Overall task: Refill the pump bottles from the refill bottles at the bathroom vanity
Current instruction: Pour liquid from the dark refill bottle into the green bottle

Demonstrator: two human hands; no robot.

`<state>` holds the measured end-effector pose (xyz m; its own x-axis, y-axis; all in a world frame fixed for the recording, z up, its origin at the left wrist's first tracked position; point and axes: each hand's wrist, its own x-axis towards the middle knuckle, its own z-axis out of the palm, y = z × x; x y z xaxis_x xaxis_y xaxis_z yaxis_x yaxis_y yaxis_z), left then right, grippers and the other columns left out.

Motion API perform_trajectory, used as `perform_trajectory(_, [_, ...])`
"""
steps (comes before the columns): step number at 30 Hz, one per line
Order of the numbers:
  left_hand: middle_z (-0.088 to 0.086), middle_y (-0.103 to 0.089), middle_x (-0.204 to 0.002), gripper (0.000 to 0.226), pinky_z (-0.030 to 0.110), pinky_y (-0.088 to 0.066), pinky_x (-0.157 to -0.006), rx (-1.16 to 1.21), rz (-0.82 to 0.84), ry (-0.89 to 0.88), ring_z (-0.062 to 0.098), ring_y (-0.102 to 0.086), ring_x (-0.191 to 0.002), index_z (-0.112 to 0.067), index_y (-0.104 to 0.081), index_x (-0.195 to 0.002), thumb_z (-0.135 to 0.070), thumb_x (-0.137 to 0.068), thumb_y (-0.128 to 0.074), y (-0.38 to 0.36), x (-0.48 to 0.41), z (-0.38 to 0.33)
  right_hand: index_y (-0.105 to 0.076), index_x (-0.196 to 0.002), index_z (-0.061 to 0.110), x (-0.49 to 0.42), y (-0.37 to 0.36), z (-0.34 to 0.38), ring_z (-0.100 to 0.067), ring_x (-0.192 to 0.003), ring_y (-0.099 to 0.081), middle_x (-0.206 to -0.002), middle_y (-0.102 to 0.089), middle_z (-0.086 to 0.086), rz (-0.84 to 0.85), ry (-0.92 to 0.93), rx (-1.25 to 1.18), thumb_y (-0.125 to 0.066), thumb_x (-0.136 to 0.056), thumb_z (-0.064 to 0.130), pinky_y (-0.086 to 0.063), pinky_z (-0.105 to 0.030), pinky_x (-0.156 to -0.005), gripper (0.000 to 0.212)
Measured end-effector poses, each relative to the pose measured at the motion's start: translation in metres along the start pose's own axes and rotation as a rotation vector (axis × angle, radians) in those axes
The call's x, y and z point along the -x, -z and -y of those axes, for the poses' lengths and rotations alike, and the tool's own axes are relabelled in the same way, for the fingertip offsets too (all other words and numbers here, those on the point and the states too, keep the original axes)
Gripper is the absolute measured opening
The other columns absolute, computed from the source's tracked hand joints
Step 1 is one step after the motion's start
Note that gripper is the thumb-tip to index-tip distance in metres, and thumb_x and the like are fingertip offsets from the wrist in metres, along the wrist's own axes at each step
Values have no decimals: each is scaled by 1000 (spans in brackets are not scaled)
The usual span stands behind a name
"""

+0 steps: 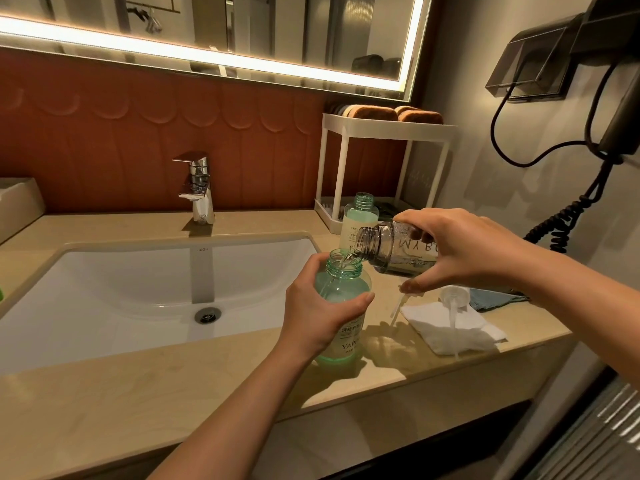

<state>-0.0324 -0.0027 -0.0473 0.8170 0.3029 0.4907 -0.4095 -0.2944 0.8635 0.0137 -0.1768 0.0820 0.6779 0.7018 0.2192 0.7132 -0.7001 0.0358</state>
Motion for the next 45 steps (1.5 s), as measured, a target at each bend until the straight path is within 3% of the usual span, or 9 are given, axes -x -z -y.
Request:
perform_trajectory(6, [-6, -65, -105, 72, 16, -51, -77, -2, -6, 0, 7, -61, -95, -23, -57, -110, -56, -49, -72, 0, 0, 0, -41, -131, 31, 0, 2, 2, -10, -108, -51, -121, -56, 8, 1, 3, -1, -75, -62, 53, -51, -33, -85, 80])
perform_trajectory(10, [-6, -64, -106, 72, 21, -53, -80, -4, -4, 1, 8, -61, -96, -23, -56, -111, -56, -49, -73, 0, 0, 1, -40, -134, 29, 0, 3, 3, -11, -109, -50, -122, -56, 7, 1, 1, 20, -75, -63, 52, -49, -29, -84, 82])
perform_trajectory(21, [-6, -64, -105, 71, 19, -53, -79, -2, -2, 2, 8, -62, -96, -24, -56, -110, -56, -49, -72, 0, 0, 0, -39, -134, 31, 0, 4, 4, -12, -108, -51, -122, -56, 8, -5, 7, 50, -75, -62, 54, -51, -33, -84, 84])
perform_trajectory(31, [-11, -64, -103, 65, 29, -54, -83, -18, -13, -8, 6, -61, -96, -26, -57, -107, -56, -50, -72, 0, 0, 1, -38, -135, 30, -1, 4, 4, -12, -108, -51, -122, -55, 8, 8, 4, 47, -74, -61, 57, -51, -34, -84, 86])
perform_trajectory(36, [-13, -64, -102, 65, 23, -52, -81, -16, -11, -8, 0, -60, -93, -28, -57, -106, -56, -50, -72, 0, 0, 0, -39, -134, 31, -1, 5, 4, -11, -109, -51, -123, -56, 7, 9, 9, 31, -74, -61, 57, -50, -31, -84, 86])
perform_trajectory(45, [-12, -64, -103, 65, 18, -51, -79, -13, -8, -4, 2, -60, -94, -30, -56, -105, -57, -49, -72, 0, 0, 0, -34, -139, 30, -2, 6, 4, -13, -114, -50, -128, -53, 6, 24, 9, 67, -72, -61, 60, -47, -29, -85, 92])
